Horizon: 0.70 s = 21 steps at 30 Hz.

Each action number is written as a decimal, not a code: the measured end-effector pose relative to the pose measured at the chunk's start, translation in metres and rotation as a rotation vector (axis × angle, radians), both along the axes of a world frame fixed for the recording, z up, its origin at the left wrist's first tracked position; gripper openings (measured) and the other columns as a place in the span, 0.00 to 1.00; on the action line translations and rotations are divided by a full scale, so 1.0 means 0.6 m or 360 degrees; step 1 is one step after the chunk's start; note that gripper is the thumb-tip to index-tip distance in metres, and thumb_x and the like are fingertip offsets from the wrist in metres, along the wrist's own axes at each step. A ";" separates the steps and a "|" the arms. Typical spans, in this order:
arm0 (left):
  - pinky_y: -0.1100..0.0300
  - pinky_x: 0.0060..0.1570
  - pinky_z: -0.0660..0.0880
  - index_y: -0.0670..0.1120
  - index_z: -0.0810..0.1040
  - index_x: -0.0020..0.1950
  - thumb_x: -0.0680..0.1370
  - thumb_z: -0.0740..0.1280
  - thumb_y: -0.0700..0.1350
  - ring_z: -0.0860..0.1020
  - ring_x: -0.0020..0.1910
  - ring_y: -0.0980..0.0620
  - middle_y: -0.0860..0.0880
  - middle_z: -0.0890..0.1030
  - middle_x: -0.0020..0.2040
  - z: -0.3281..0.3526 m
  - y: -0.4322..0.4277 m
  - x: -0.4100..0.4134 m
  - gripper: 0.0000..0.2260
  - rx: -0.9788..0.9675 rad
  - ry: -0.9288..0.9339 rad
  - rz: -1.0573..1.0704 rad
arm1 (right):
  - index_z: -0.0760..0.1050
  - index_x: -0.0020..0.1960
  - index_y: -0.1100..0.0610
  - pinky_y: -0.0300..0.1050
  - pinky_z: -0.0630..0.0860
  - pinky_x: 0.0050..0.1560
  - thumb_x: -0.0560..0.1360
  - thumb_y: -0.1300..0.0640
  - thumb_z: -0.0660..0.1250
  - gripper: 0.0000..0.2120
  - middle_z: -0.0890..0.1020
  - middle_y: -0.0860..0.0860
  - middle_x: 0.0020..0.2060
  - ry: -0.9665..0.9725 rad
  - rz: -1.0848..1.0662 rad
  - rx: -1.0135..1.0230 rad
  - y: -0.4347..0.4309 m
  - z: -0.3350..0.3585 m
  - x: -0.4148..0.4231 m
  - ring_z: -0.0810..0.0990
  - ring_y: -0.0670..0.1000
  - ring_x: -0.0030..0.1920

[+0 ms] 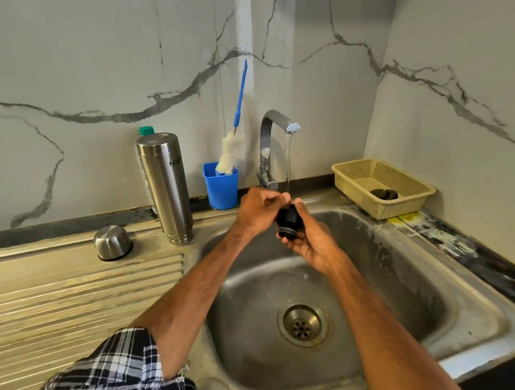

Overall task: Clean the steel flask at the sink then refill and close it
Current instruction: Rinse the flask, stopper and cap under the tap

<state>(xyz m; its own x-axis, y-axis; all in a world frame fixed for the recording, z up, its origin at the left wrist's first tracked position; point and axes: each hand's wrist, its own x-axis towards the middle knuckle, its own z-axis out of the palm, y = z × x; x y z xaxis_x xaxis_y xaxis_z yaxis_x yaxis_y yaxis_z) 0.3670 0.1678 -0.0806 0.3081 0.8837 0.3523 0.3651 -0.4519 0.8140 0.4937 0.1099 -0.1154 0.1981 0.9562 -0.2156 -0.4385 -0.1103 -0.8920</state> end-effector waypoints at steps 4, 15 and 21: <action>0.68 0.48 0.78 0.47 0.87 0.55 0.80 0.71 0.48 0.84 0.45 0.59 0.52 0.87 0.47 -0.014 -0.023 0.005 0.08 0.0237 0.0355 -0.0187 | 0.80 0.57 0.65 0.44 0.82 0.36 0.78 0.40 0.65 0.27 0.85 0.63 0.47 -0.0205 -0.0209 -0.0040 0.008 -0.008 0.001 0.86 0.57 0.44; 0.72 0.44 0.77 0.46 0.86 0.55 0.75 0.76 0.43 0.83 0.45 0.59 0.50 0.87 0.48 -0.020 -0.019 -0.014 0.09 0.0162 0.0244 0.0048 | 0.78 0.59 0.62 0.47 0.80 0.46 0.81 0.54 0.64 0.13 0.84 0.61 0.53 -0.0377 -0.0079 -0.0050 0.011 -0.002 -0.005 0.83 0.58 0.53; 0.71 0.46 0.71 0.44 0.84 0.60 0.78 0.73 0.40 0.79 0.50 0.58 0.48 0.86 0.55 -0.025 -0.024 -0.005 0.11 0.0060 0.0319 0.0069 | 0.78 0.58 0.64 0.39 0.78 0.33 0.81 0.56 0.65 0.12 0.84 0.61 0.51 -0.0440 -0.0070 -0.0062 0.005 -0.003 -0.004 0.84 0.54 0.43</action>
